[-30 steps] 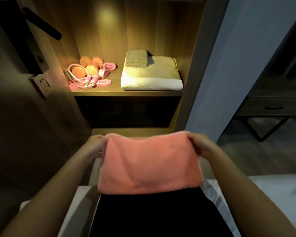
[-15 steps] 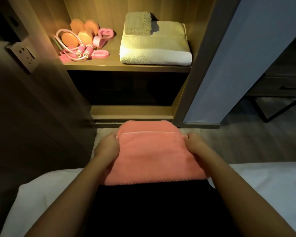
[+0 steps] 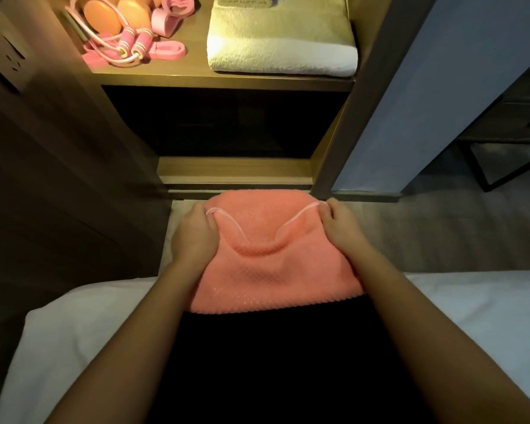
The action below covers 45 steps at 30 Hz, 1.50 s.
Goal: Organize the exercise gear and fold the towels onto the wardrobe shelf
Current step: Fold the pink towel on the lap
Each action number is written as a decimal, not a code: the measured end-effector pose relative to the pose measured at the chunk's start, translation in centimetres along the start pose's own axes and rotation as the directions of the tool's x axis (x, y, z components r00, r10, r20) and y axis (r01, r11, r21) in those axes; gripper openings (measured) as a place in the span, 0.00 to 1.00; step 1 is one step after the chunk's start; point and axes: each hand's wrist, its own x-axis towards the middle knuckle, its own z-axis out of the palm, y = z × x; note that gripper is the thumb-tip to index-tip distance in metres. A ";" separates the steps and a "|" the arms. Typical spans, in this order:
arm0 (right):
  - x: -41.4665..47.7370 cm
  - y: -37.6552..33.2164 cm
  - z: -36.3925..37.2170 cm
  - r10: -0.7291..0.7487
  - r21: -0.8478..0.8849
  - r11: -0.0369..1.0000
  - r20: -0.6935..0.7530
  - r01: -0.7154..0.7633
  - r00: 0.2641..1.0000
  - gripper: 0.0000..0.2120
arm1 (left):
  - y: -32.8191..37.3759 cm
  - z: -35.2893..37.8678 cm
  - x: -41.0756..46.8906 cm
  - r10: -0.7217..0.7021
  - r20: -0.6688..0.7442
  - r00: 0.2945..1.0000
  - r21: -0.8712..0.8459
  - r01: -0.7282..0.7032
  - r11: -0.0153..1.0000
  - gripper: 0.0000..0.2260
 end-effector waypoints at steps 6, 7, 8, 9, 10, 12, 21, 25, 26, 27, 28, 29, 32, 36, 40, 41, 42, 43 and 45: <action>1.3 1.5 0.4 0.045 -0.115 0.993 0.084 -0.035 0.995 0.14 | -0.5 0.5 0.4 0.046 0.112 0.993 -0.030 -0.043 0.999 0.07; 1.3 1.7 -0.1 0.058 -0.133 0.990 0.137 -0.040 0.989 0.14 | -0.7 0.1 0.5 0.059 0.154 0.986 -0.008 -0.058 0.998 0.06; 1.2 1.9 -0.8 0.065 -0.155 0.987 0.212 -0.032 0.975 0.14 | -0.9 -0.3 0.5 0.069 0.205 0.976 0.027 -0.076 0.997 0.05; 1.0 2.0 -1.7 0.074 -0.175 0.984 0.305 -0.021 0.949 0.13 | -1.1 -0.9 0.4 0.072 0.275 0.959 0.057 -0.091 0.994 0.06; 0.7 2.0 -2.8 0.096 -0.181 0.983 0.407 -0.023 0.908 0.13 | -1.2 -1.6 0.3 0.062 0.366 0.928 0.071 -0.095 0.993 0.06; -0.3 1.8 -4.6 0.164 -0.163 0.983 0.572 -0.085 0.803 0.14 | -1.3 -3.3 0.0 0.006 0.560 0.829 0.080 -0.062 0.995 0.07; 0.3 -0.2 -4.0 0.116 0.237 0.966 -0.030 -0.106 0.993 0.14 | 1.4 -3.0 0.7 0.034 0.016 0.999 0.195 -0.036 0.980 0.08; 1.8 -0.2 0.1 0.058 0.018 0.998 0.080 -0.060 0.995 0.14 | 2.4 0.9 0.7 0.071 0.036 0.997 0.101 -0.074 0.992 0.06; 2.0 0.2 0.7 0.081 -0.027 0.997 0.083 -0.079 0.993 0.15 | 2.1 1.4 0.9 0.067 0.027 0.997 0.100 -0.069 0.993 0.06; 2.1 0.5 1.1 0.109 -0.044 0.993 0.071 -0.106 0.992 0.15 | 1.8 1.5 1.1 0.061 0.022 0.998 0.086 -0.062 0.994 0.04; 2.3 0.8 1.2 0.134 -0.058 0.990 0.067 -0.130 0.989 0.14 | 1.4 1.5 1.2 0.055 0.034 0.998 0.067 -0.057 0.996 0.03; 2.3 0.9 1.1 0.150 -0.080 0.986 0.077 -0.144 0.986 0.12 | 1.1 1.3 1.2 0.052 0.057 0.997 0.049 -0.055 0.997 0.03; 2.0 1.3 -0.5 0.178 -0.177 0.974 0.207 -0.142 0.962 0.13 | 0.2 0.5 0.6 0.033 0.161 0.986 0.051 -0.041 0.998 0.02; -0.7 0.8 -4.7 0.222 -0.283 0.957 0.584 -0.060 0.781 0.13 | -0.8 -2.2 -0.8 -0.100 0.422 0.901 0.234 -0.002 0.972 0.07; -2.5 0.4 -6.6 0.222 -0.134 0.975 0.585 -0.177 0.780 0.11 | -0.9 -4.9 -1.5 -0.235 0.500 0.834 0.343 0.058 0.938 0.08; -2.4 0.1 -6.6 0.203 -0.080 0.979 0.485 -0.189 0.851 0.12 | -0.6 -5.2 -1.4 -0.217 0.435 0.874 0.382 0.040 0.923 0.07; -2.1 0.0 -6.5 0.180 -0.022 0.983 0.355 -0.185 0.917 0.12 | -0.4 -5.1 -1.1 -0.176 0.354 0.918 0.394 0.024 0.919 0.06; -1.7 -0.3 -6.2 0.160 0.037 0.984 0.232 -0.173 0.959 0.12 | -0.2 -5.0 -0.9 -0.131 0.277 0.952 0.367 0.022 0.930 0.05; -0.8 -0.6 -5.1 0.152 0.132 0.977 0.113 -0.167 0.982 0.13 | 0.4 -4.1 -0.6 -0.097 0.177 0.979 0.253 0.050 0.966 0.06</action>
